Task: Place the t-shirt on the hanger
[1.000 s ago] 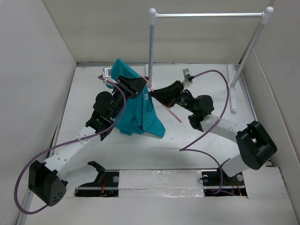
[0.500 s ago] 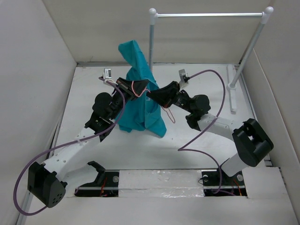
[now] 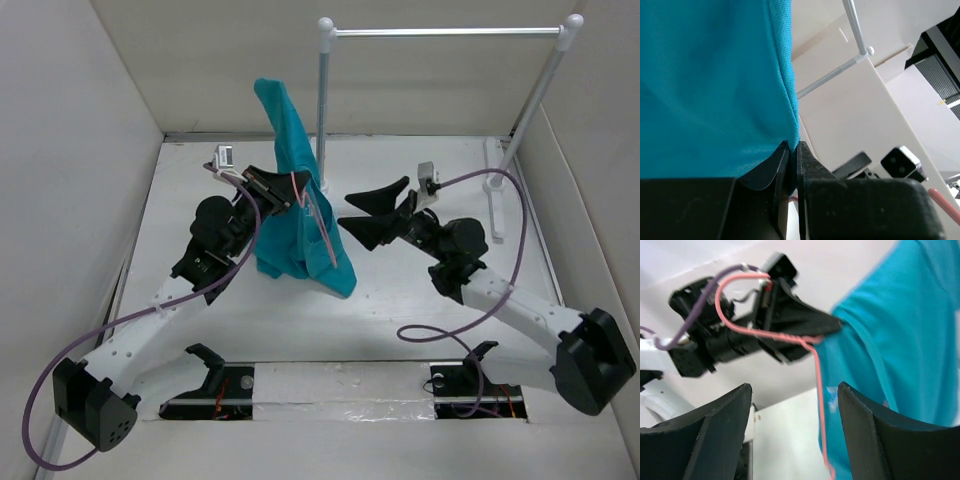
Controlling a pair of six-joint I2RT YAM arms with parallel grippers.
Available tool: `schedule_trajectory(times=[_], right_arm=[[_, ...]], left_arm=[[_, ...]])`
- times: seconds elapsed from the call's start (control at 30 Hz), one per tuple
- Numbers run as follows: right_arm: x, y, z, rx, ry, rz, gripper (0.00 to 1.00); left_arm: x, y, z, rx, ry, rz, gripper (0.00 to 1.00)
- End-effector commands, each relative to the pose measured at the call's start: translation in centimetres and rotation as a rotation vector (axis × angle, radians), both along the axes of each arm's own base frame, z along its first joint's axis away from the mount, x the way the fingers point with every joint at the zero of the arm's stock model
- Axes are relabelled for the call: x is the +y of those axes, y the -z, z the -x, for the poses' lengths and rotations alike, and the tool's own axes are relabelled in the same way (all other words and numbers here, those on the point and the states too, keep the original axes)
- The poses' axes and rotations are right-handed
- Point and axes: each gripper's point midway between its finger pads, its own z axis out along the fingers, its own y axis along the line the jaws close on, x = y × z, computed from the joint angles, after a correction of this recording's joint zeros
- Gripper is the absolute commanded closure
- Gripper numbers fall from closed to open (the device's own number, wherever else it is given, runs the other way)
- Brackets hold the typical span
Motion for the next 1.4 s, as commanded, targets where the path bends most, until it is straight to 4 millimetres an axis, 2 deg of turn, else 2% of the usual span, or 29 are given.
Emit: schedule_trajectory(times=[0.0,0.03,0.07,0.1,0.13,0.2,0.3,0.33,0.37,0.4,0.43,0.47,0.5,0.53,0.57,0.63,0.67,0.73,0.83,0.87,0.93,0.97,1.0,1.03,1.07,1.1,1.13,1.27,1.37], right_arm=[[-2.7,1.5,-0.8,0.005,0.164,0.079,0.29],[-3.5,2.6,-1.0,0.023,0.2,0.1,0.37],[-4.5,2.7,-0.9,0.047,0.249,0.109,0.76],[-5.3,3.3,-1.3,0.055,0.295,0.132,0.96],[-5.8,4.2,-1.5,0.08,0.321,0.155,1.0],[-6.0,6.7,-2.0,0.148,0.348,0.202,1.0],[-3.9,9.5,-0.7,0.177,0.228,0.236,1.0],[-3.0,11.4,-0.6,0.202,0.21,0.266,1.0],[-2.9,11.7,-0.7,0.207,0.245,0.247,0.95],[-1.8,13.6,0.8,0.223,0.218,0.268,0.89],[-1.4,14.5,1.2,0.225,0.217,0.273,0.83],[-1.2,14.0,1.3,0.205,0.241,0.231,0.71],[-0.2,14.8,2.8,0.195,0.217,0.242,0.64],[0.2,14.9,3.1,0.182,0.234,0.244,0.56],[0.1,15.2,2.2,0.198,0.323,0.232,0.43],[2.0,14.8,3.1,0.161,0.336,0.244,0.36],[2.2,16.0,2.1,0.187,0.415,0.264,0.32],[3.3,15.0,2.4,0.169,0.453,0.216,0.3],[3.5,14.9,1.2,0.173,0.572,0.143,0.25],[3.5,13.7,0.9,0.184,0.623,0.089,0.23],[4.1,14.7,0.0,0.15,0.689,0.124,0.22],[4.2,13.1,0.0,0.16,0.732,0.051,0.22],[3.9,13.1,-0.6,0.117,0.792,0.079,0.22],[4.6,14.2,-0.7,0.102,0.815,0.105,0.21],[4.5,13.7,-1.0,0.101,0.844,0.075,0.19],[5.3,13.0,-1.0,0.075,0.862,0.079,0.18],[6.1,13.8,-0.7,0.065,0.863,0.102,0.17],[6.8,13.6,0.2,0.074,0.916,0.069,0.07],[7.6,13.4,0.2,0.065,0.937,0.08,0.05]], left_arm=[[2.3,-6.6,1.5,-0.149,-0.042,0.056,1.0],[2.8,-7.1,1.9,-0.162,-0.053,0.055,1.0],[2.9,-7.0,2.0,-0.164,-0.057,0.037,1.0],[3.4,-7.3,1.8,-0.165,-0.089,0.041,1.0],[3.7,-7.8,2.1,-0.177,-0.093,0.048,1.0],[3.8,-8.0,2.4,-0.179,-0.087,0.046,1.0],[3.7,-8.4,2.8,-0.184,-0.071,0.073,1.0],[3.7,-8.1,2.8,-0.179,-0.069,0.076,1.0],[3.8,-8.1,2.8,-0.176,-0.073,0.087,1.0],[3.8,-8.1,2.7,-0.167,-0.075,0.101,1.0],[3.9,-7.9,2.6,-0.159,-0.079,0.11,1.0],[4.2,-8.1,2.6,-0.161,-0.092,0.135,1.0],[4.3,-8.1,2.6,-0.163,-0.094,0.16,1.0],[4.3,-7.8,2.6,-0.144,-0.087,0.197,1.0],[4.5,-8.0,2.5,-0.147,-0.097,0.218,1.0],[4.7,-8.5,2.4,-0.136,-0.1,0.254,1.0],[4.9,-8.7,2.3,-0.133,-0.111,0.27,1.0],[5.1,-8.9,2.3,-0.124,-0.114,0.3,1.0],[5.4,-8.9,1.9,-0.084,-0.126,0.355,1.0],[5.4,-9.0,1.9,-0.067,-0.121,0.379,1.0],[5.2,-8.9,1.7,-0.04,-0.115,0.392,1.0],[5.0,-8.7,1.6,-0.023,-0.108,0.397,1.0],[4.9,-8.7,1.6,-0.01,-0.101,0.408,1.0],[4.7,-9.0,1.8,-0.003,-0.092,0.414,1.0],[4.7,-8.9,1.8,0.011,-0.09,0.416,1.0],[4.7,-8.8,1.8,0.024,-0.09,0.422,1.0],[4.9,-8.9,2.0,0.022,-0.092,0.43,1.0],[5.7,-9.4,2.4,0.022,-0.114,0.442,1.0],[5.9,-9.4,2.7,0.019,-0.115,0.449,1.0]])
